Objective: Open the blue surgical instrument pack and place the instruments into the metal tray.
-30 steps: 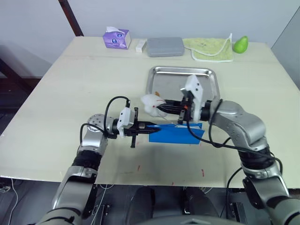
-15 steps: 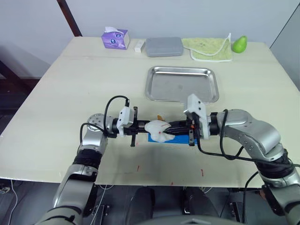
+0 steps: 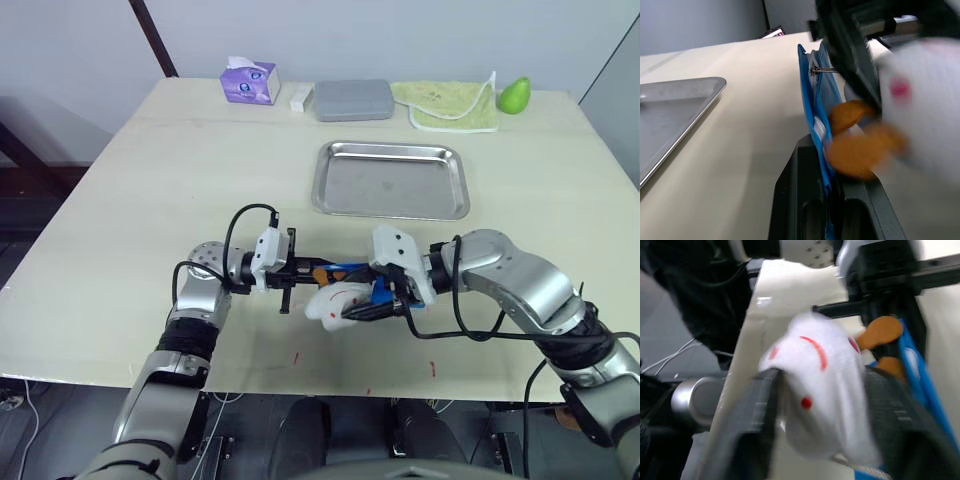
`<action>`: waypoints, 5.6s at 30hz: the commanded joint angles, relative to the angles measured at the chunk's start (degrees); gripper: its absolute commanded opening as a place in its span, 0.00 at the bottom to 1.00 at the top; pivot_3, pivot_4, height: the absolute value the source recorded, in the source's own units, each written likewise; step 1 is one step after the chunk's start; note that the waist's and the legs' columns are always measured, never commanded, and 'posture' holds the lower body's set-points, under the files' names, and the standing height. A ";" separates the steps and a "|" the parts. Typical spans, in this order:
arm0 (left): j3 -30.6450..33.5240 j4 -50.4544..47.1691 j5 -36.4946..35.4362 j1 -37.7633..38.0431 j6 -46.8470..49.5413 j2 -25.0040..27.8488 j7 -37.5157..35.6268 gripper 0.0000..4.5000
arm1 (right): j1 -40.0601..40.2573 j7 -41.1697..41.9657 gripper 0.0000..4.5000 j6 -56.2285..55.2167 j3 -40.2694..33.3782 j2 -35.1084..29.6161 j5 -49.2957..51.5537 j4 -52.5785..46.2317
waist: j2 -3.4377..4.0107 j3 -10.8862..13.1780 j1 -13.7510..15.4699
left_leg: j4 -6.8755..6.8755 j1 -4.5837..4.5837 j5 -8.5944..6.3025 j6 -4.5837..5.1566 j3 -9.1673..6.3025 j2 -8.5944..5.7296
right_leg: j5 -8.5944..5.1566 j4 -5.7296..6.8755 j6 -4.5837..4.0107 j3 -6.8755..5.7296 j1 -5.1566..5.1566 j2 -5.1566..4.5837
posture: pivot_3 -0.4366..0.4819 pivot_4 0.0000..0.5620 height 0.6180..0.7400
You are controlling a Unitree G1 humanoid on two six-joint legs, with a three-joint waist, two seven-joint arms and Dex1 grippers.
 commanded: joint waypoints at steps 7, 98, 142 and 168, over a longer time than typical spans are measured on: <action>-1.50 -0.97 1.66 0.95 0.51 0.58 -1.72 0.00 | 1.18 2.54 0.99 -3.03 -7.24 -1.55 3.64 -3.77 | 0.00 0.00 -0.03 | 0.00 0.00 0.00 0.00 -0.01 0.00 | 0.00 -0.01 0.00 -0.01 0.00 -0.01 | 0.48 0.27 0.97; -0.92 -3.31 -1.15 2.15 0.94 3.52 -3.27 0.00 | 22.37 4.73 0.31 -30.70 -22.20 0.62 -0.06 13.95 | 0.08 0.05 -1.25 | -0.38 0.88 -0.01 0.00 -0.20 0.03 | 0.00 -0.66 0.00 -0.11 1.16 0.11 | 0.48 0.27 0.97; 9.33 -45.97 -13.97 23.77 42.36 20.36 11.74 0.99 | 20.17 8.84 0.00 -32.25 -22.89 -3.61 -0.28 18.60 | 0.24 0.22 -0.56 | -0.48 0.88 -0.02 0.00 -0.06 0.00 | -0.01 -0.67 0.01 -0.08 1.07 -0.10 | 0.48 0.27 0.97; -12.09 -29.55 7.07 10.83 25.08 5.74 14.85 0.27 | 22.23 6.86 0.00 -29.80 -22.24 -3.96 0.20 14.07 | 0.26 0.22 -0.09 | -0.46 0.92 -0.01 0.00 0.03 0.00 | 0.00 -0.67 0.01 0.07 1.07 0.03 | 0.48 0.27 0.97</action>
